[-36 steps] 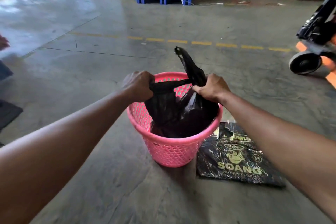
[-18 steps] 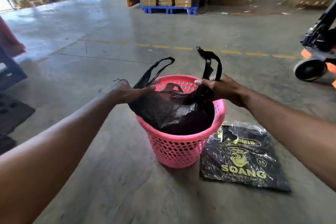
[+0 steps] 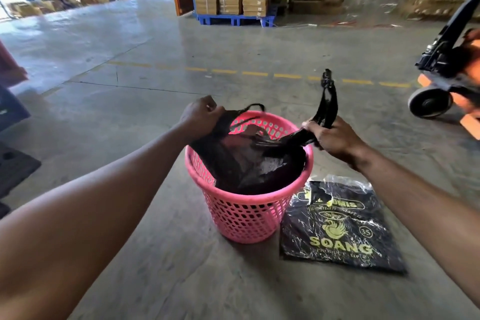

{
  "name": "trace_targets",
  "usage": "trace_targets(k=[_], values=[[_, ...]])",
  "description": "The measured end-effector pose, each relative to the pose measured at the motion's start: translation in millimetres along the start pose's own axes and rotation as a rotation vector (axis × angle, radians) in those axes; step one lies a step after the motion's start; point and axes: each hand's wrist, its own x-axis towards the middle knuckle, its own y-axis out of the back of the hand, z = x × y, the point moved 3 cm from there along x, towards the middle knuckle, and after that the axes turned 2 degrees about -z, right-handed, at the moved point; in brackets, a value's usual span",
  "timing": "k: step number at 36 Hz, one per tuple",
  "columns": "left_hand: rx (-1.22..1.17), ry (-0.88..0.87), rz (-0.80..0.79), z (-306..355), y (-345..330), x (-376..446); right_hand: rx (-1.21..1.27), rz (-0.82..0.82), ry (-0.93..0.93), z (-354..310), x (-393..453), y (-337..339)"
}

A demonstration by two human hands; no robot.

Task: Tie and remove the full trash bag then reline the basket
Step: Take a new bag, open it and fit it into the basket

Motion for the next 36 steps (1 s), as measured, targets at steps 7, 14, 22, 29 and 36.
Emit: trace_targets(k=[7, 14, 22, 29, 36], values=[[-0.152, -0.121, -0.190, -3.2, 17.6, -30.0, 0.436, 0.028, -0.111, 23.8, -4.8, 16.3], [-0.233, -0.335, -0.248, -3.4, 42.0, -60.5, 0.681, -0.110, -0.133, 11.6, -9.5, 39.1], [-0.236, -0.226, -0.389, -24.3, 56.0, -77.9, 0.861, 0.091, -0.220, 31.5, -9.7, 62.6], [-0.743, -0.007, -0.510, -67.8, 72.9, -90.7, 1.142, -0.056, -0.336, 61.4, -22.1, 76.8], [-0.550, -0.027, -0.188, -94.5, 75.1, -100.1, 1.180, -0.046, -0.145, 60.0, -24.0, 85.6]])
